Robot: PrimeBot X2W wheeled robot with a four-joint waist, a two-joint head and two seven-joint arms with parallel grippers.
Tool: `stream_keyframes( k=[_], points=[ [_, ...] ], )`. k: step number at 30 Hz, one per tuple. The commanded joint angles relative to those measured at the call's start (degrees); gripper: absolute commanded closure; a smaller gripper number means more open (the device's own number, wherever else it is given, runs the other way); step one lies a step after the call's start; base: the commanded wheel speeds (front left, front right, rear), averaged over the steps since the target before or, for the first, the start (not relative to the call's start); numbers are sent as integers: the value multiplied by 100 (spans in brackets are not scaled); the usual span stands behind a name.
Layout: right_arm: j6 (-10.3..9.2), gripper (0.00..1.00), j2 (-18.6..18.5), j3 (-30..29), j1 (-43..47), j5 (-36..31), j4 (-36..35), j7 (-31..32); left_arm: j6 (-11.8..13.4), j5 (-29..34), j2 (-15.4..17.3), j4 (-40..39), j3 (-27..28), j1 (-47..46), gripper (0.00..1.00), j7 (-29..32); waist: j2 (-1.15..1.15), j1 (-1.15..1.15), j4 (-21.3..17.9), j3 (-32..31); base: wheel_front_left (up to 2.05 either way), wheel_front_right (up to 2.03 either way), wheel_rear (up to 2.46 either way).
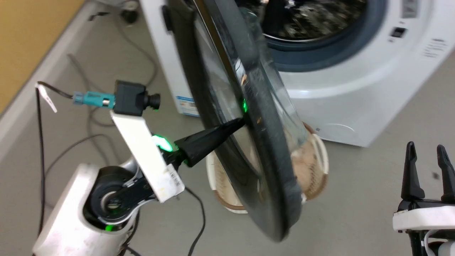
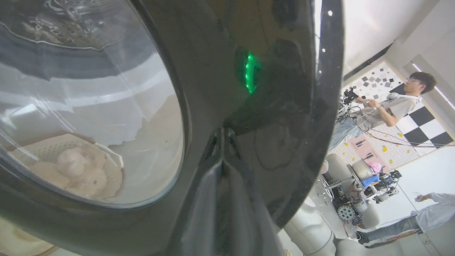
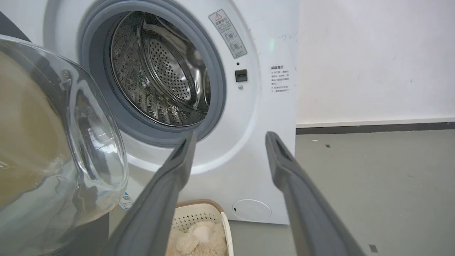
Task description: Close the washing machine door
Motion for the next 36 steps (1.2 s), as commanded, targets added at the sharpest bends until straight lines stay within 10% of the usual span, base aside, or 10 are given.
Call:
stream_keyframes(
  k=[1,26,36],
  points=[
    [5,0,7,-6,-74,52,-13,-25,-26,-18,-62,25,-70,-116,100,-104,0,0,-315,82,0,0,0],
    [5,0,7,58,-281,241,11,-25,-26,81,170,1546,-1508,-1156,100,-3373,0,0,-1607,404,0,0,0],
    [5,0,7,-64,-69,90,-80,-25,283,1946,590,2660,-1870,-1052,100,-5073,0,0,-1383,-101,0,0,0]
  ],
)
